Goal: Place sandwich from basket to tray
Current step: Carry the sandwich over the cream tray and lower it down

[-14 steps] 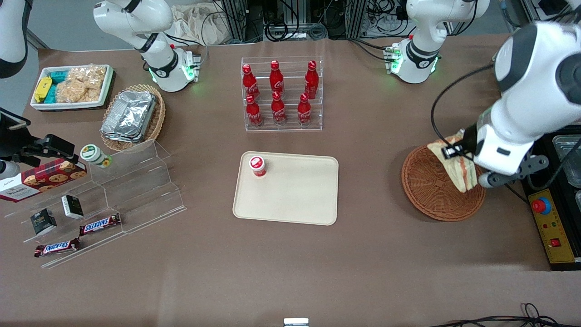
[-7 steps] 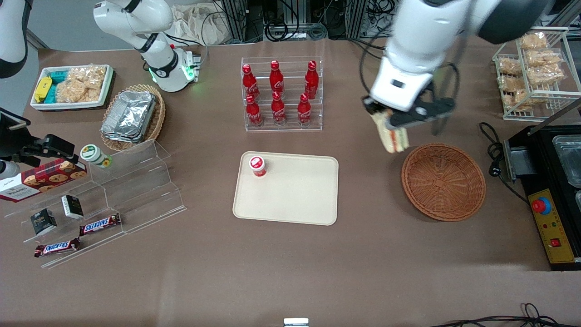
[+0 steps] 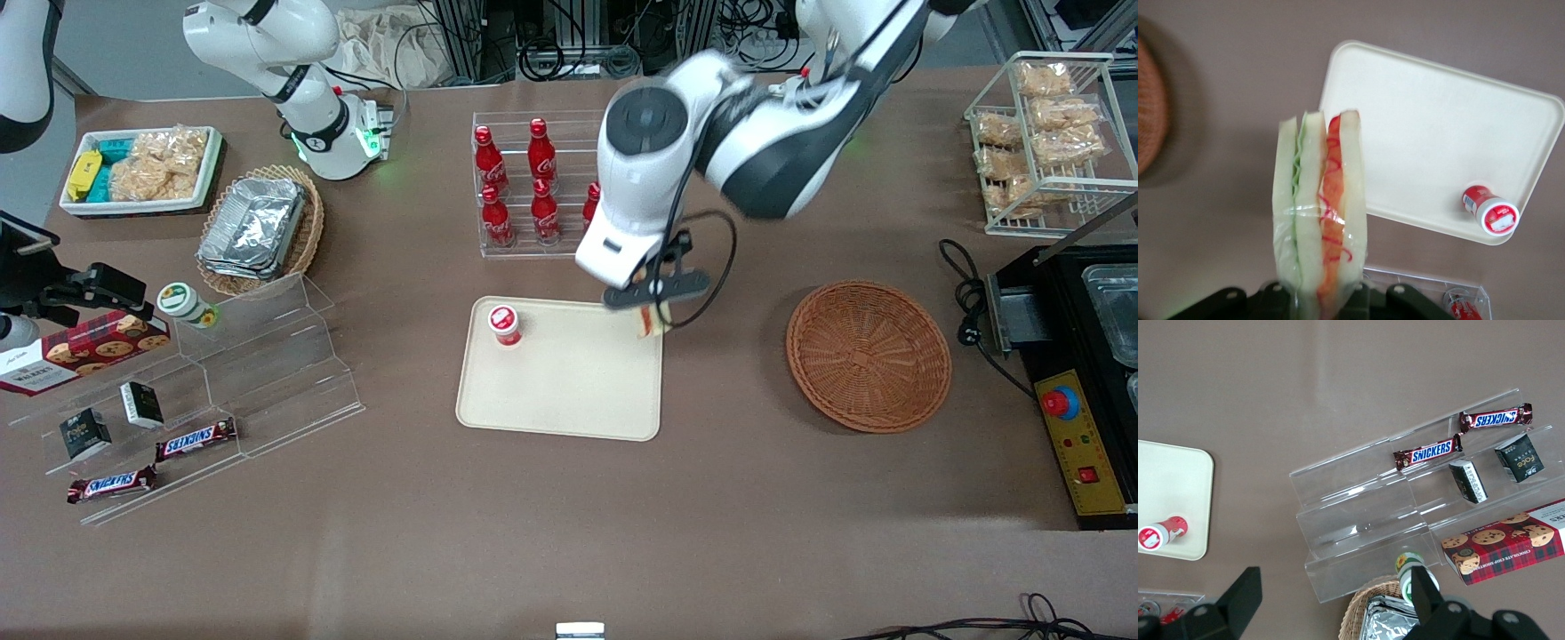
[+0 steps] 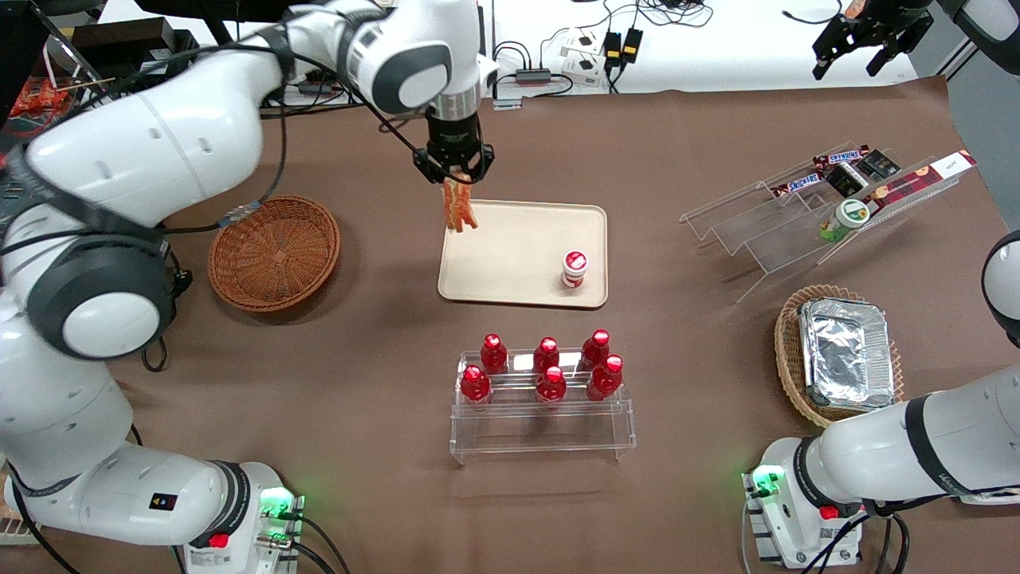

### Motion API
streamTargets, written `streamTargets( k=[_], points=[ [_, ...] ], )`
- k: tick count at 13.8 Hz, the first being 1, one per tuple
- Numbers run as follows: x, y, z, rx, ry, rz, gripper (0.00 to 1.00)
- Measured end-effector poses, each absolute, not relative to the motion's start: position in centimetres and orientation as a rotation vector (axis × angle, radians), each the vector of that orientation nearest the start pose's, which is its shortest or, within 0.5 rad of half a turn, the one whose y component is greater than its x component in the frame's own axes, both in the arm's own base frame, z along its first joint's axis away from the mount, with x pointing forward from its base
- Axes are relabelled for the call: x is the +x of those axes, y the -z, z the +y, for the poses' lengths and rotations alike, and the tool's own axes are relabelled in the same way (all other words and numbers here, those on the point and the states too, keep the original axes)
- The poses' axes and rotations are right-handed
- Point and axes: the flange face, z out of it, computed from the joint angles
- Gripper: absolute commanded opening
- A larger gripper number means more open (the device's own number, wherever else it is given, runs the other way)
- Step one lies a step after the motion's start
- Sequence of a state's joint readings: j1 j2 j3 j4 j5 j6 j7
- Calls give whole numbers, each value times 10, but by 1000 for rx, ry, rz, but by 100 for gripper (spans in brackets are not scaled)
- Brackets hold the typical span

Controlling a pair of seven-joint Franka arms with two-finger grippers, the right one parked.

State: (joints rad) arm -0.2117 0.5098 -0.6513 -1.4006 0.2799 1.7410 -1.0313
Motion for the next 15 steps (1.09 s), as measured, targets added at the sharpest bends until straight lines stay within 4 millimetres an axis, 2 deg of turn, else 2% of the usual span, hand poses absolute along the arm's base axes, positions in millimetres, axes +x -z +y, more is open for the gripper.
streamTargets(
  k=[3, 6, 9, 12, 13, 14, 15],
  points=[
    [541, -366, -449, -3098, -124, -237, 20],
    [543, -299, -462, -3095, -159, -215, 20],
    [540, -259, -466, -3077, -190, -206, 20],
    [539, -241, -467, -3072, -192, -189, 25],
    [539, -236, -467, -3067, -193, -186, 34],
    [540, -232, -466, -3065, -197, -187, 60],
    [540, -231, -466, -3068, -197, -190, 95]
  ],
)
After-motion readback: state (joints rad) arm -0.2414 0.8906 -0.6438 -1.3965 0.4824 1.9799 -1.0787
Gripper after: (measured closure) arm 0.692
